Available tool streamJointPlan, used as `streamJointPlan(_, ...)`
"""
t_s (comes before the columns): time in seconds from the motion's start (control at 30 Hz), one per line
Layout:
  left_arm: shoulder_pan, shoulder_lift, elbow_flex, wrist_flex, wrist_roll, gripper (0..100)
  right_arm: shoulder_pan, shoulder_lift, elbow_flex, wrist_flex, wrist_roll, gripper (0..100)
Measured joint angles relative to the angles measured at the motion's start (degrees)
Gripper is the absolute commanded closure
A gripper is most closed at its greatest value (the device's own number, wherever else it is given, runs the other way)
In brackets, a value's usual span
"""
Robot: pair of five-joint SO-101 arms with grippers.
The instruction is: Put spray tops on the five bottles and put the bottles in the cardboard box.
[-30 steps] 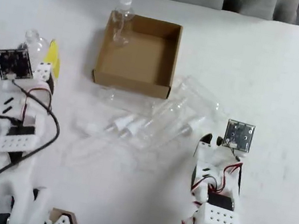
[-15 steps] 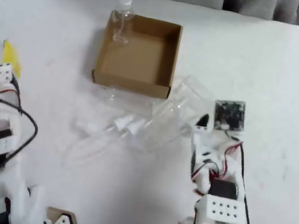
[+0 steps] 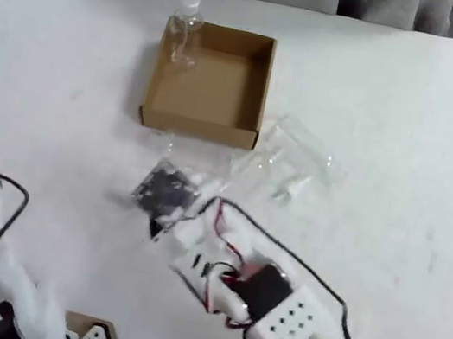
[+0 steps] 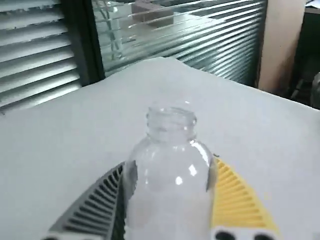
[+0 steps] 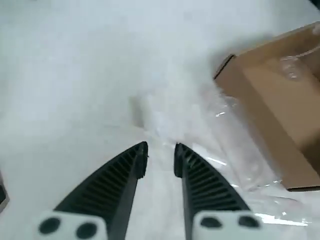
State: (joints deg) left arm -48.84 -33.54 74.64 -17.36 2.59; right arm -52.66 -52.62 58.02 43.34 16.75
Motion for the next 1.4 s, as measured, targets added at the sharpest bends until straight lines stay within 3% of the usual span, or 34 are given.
streamJointPlan(0.17,-2.1,0.0,-5.4,10.4,-0.1,98,-1.5,13.0,-3.2,-5.7,0.4,84.4)
streamJointPlan(0.37,-2.7,0.0,-6.3,10.9,-0.1,98,-1.9,30.5,-14.7,-6.3,2.8,84.0)
streamJointPlan(0.5,-4.2,0.0,-6.3,10.9,-0.1,98,-1.9,42.3,-23.9,-1.8,7.2,83.9)
streamJointPlan(0.77,-4.9,0.0,-6.3,10.9,-0.1,98,-2.0,60.5,-40.6,5.8,8.2,83.9)
streamJointPlan(1.4,-4.9,0.0,-6.3,11.1,-0.1,98,2.2,75.7,-50.5,8.0,15.8,84.4)
